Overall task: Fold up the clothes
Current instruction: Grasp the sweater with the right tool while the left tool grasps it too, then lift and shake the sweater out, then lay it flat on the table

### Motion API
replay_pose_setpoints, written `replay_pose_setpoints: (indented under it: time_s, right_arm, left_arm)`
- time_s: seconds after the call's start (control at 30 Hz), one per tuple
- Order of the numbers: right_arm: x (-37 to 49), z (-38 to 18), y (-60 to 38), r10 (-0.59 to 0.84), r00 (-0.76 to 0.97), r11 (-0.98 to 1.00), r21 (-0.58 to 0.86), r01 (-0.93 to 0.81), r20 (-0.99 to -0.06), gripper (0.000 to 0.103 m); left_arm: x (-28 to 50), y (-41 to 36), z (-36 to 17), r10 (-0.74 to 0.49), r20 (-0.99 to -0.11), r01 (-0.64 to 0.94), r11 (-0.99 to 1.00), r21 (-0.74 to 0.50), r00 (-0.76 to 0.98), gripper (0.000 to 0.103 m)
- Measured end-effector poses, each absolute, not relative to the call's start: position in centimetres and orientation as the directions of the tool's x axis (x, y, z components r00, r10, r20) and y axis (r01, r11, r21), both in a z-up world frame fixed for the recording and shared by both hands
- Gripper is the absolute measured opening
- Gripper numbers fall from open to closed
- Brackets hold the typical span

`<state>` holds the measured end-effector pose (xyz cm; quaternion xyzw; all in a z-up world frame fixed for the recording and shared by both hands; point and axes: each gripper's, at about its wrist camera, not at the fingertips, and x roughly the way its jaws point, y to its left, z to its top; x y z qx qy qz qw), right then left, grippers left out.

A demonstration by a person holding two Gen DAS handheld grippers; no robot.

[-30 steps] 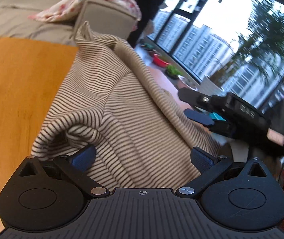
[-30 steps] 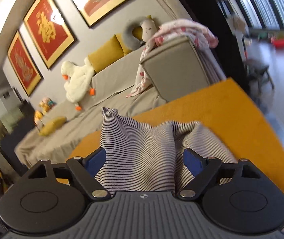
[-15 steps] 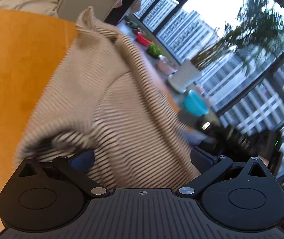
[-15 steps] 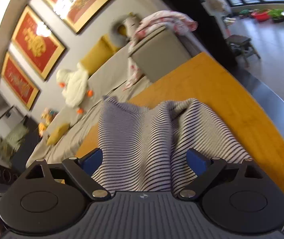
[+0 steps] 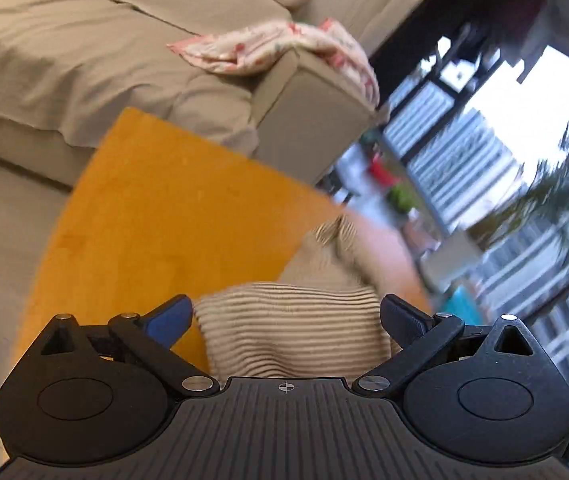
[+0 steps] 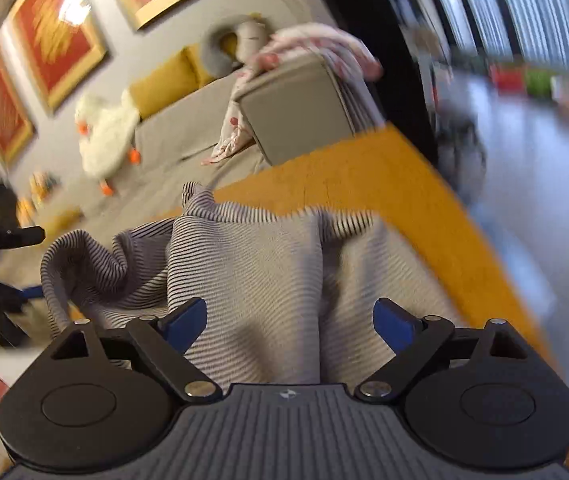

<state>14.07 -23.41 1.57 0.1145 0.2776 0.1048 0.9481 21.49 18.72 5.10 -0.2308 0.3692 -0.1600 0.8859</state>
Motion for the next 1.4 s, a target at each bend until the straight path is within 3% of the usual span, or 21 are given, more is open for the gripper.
replay_pose_setpoints:
  time_s: [0.1, 0.33, 0.4, 0.43, 0.47, 0.5, 0.53, 0.57, 0.63, 0.7, 0.83, 0.9, 0.97, 1.0, 1.03, 1.13, 1.27, 1.4]
  right_arm:
    - [14.2, 4.4, -19.8, 0.223, 0.858, 0.967, -0.004, -0.253, -0.462, 0.083]
    - [18.6, 4.0, -13.6, 0.26, 0.769, 0.883, -0.179, -0.435, -0.584, 0.083]
    - [19.4, 2.8, -12.4, 0.227, 0.756, 0.837, -0.274, -0.474, -0.614, 0.071]
    - [19.7, 2.2, -12.1, 0.201, 0.755, 0.807, -0.331, -0.489, -0.625, 0.041]
    - [19.9, 1.9, -12.1, 0.178, 0.759, 0.775, -0.386, -0.501, -0.627, 0.019]
    - [20.2, 2.1, -12.3, 0.16, 0.773, 0.744, -0.439, -0.503, -0.614, 0.013]
    - [20.7, 2.4, -12.7, 0.142, 0.792, 0.72, -0.487, -0.495, -0.594, 0.008]
    - [21.6, 3.1, -13.4, 0.12, 0.822, 0.713, -0.528, -0.462, -0.557, 0.008]
    - [23.9, 4.5, -15.0, 0.074, 0.871, 0.711, -0.586, -0.387, -0.485, 0.007]
    - [28.1, 5.6, -17.3, 0.007, 0.88, 0.796, -0.53, -0.292, -0.475, 0.007]
    - [35.2, 3.1, -21.3, -0.03, 0.799, 0.936, -0.298, -0.189, -0.601, 0.008]
    - [36.0, 1.4, -22.0, -0.027, 0.785, 0.95, -0.261, -0.173, -0.619, 0.009]
    - [36.0, 0.4, -22.5, -0.028, 0.793, 0.952, -0.259, -0.165, -0.609, 0.023]
    - [35.7, 0.7, -22.9, -0.032, 0.798, 0.955, -0.254, -0.153, -0.602, 0.029]
    - [35.0, 1.3, -23.2, -0.038, 0.812, 0.959, -0.249, -0.135, -0.583, 0.042]
    - [30.8, 3.8, -24.0, -0.005, 0.868, 0.97, -0.212, -0.116, -0.497, 0.063]
    - [23.2, 5.4, -24.9, 0.19, 0.86, 0.969, -0.053, -0.243, -0.474, 0.075]
    - [17.5, 2.3, -23.9, 0.3, 0.835, 0.951, 0.077, -0.3, -0.462, 0.075]
  left_arm:
    - [19.2, 18.4, 5.7, -0.419, -0.572, 0.182, 0.887, -0.424, 0.705, 0.103]
    - [19.3, 10.8, 6.5, -0.317, -0.599, 0.304, 0.944, -0.126, 0.735, 0.103]
    - [20.3, 8.4, 5.7, -0.266, -0.621, 0.33, 0.944, -0.012, 0.737, 0.103]
    - [20.9, 7.8, 5.2, -0.234, -0.637, 0.34, 0.939, 0.046, 0.734, 0.097]
    - [21.6, 7.1, 4.6, -0.202, -0.651, 0.35, 0.931, 0.104, 0.731, 0.087]
    - [22.2, 6.9, 4.2, -0.177, -0.675, 0.366, 0.919, 0.146, 0.716, 0.057]
    - [22.9, 7.2, 4.0, -0.166, -0.686, 0.372, 0.914, 0.163, 0.708, 0.042]
    - [23.6, 7.5, 3.9, -0.155, -0.696, 0.378, 0.908, 0.179, 0.701, 0.039]
    - [25.2, 8.9, 3.9, -0.089, -0.674, 0.324, 0.917, 0.231, 0.733, 0.021]
    - [27.7, 10.8, 3.4, 0.03, -0.634, 0.21, 0.931, 0.3, 0.772, 0.017]
    - [31.2, 15.2, 2.7, 0.172, -0.645, 0.014, 0.962, 0.273, 0.744, 0.017]
    - [30.6, 16.2, 3.4, 0.129, -0.663, -0.002, 0.982, 0.189, 0.737, 0.023]
    - [29.2, 16.5, 4.4, 0.069, -0.663, 0.004, 0.994, 0.108, 0.745, 0.046]
    - [28.1, 16.3, 5.0, 0.032, -0.654, 0.018, 0.997, 0.07, 0.756, 0.065]
    - [27.0, 16.1, 5.6, -0.005, -0.643, 0.033, 0.999, 0.032, 0.766, 0.076]
    - [24.4, 14.4, 7.2, -0.202, -0.6, 0.166, 0.979, -0.116, 0.774, 0.088]
    - [20.7, 10.5, 6.4, -0.355, -0.61, 0.323, 0.931, -0.167, 0.709, 0.092]
    - [18.0, 7.8, 4.9, -0.493, -0.601, 0.444, 0.863, -0.242, 0.629, 0.093]
